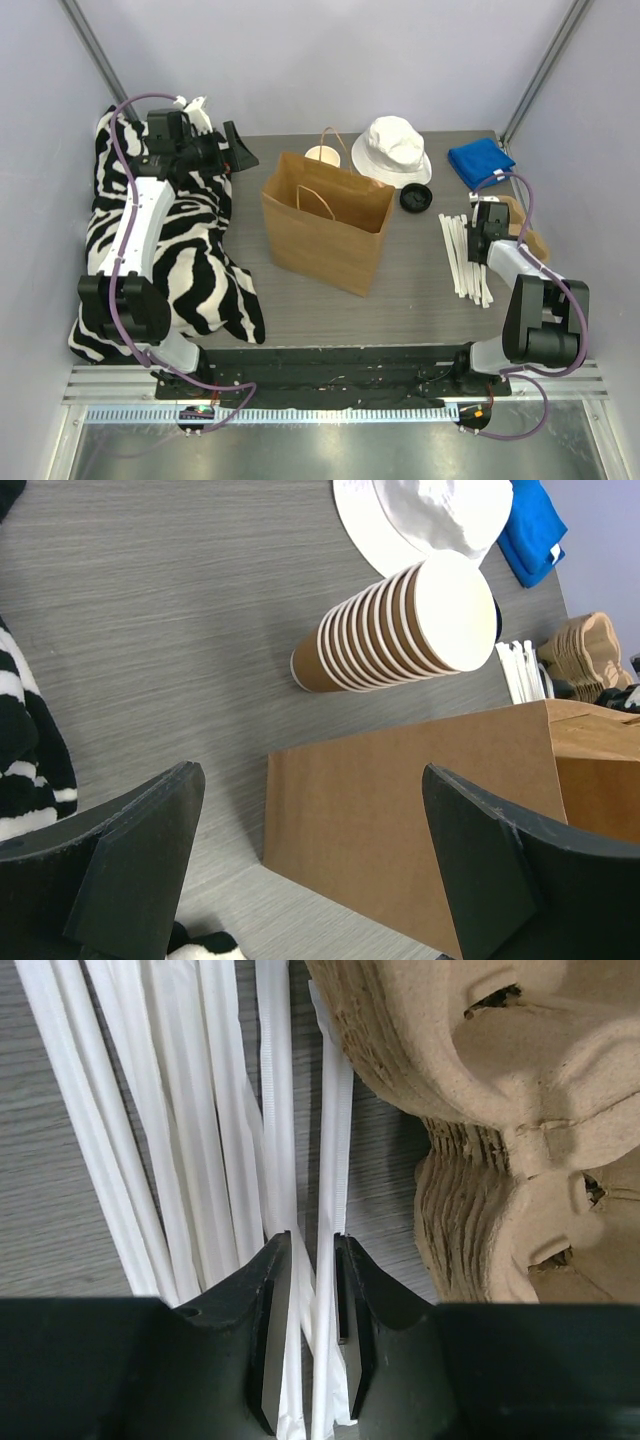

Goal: Pack the takeout coffee

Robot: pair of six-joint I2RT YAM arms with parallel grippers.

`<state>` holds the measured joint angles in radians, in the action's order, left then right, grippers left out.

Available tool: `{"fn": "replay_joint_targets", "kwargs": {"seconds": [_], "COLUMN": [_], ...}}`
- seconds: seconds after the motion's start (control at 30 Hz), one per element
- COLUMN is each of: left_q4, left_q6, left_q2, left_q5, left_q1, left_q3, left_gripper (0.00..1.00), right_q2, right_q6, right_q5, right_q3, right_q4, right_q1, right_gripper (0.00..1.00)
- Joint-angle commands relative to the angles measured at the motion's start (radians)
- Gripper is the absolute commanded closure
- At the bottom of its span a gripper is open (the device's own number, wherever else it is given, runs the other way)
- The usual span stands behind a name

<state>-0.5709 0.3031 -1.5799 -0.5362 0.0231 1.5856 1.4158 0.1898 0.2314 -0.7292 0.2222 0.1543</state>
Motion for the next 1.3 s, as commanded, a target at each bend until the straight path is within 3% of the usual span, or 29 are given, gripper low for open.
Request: {"fn": "replay_joint_targets", "kwargs": {"seconds": [0.0,0.67,0.9,0.97,1.1,1.27], "left_q4": [0.009,-0.001,-0.001,0.000,0.003,0.005], "left_q6": [-0.018,-0.001,0.002,0.005,0.010,0.010], "left_q2": [-0.005,-0.020,-0.022,-0.019,-0.017,-0.017], "left_q5": [-0.021,-0.024,-0.024,-0.021,-0.022,-0.024], "left_q1": [-0.006,-0.006,-0.006,-0.006,-0.006,-0.006], "left_q3": [0.050,0.082,0.086,0.086,0.088,0.089], "left_gripper": [0.05,0.03,0.02,0.02,0.02,0.02], "right_q2": [0.012,0.110,0.100,0.068,-0.016,-0.136], "right_q6": [0.023,0.048,0.039,0.025,-0.056,-0.134], "right_q5": [0.017,-0.003,-0.015,-0.023,-0.061,-0.159], "right_q3": [0.001,-0.018,-0.029,-0.047,-0.133,-0.268], "right_q4": [-0.083,-0.098,-0.066,-0.018,0.106,0.285], "right_q1": [0.017,0.041,0.042,0.042,0.042,0.042], "right_gripper": [0.69,0.69,0.87,0.87,0.99,0.99]}}
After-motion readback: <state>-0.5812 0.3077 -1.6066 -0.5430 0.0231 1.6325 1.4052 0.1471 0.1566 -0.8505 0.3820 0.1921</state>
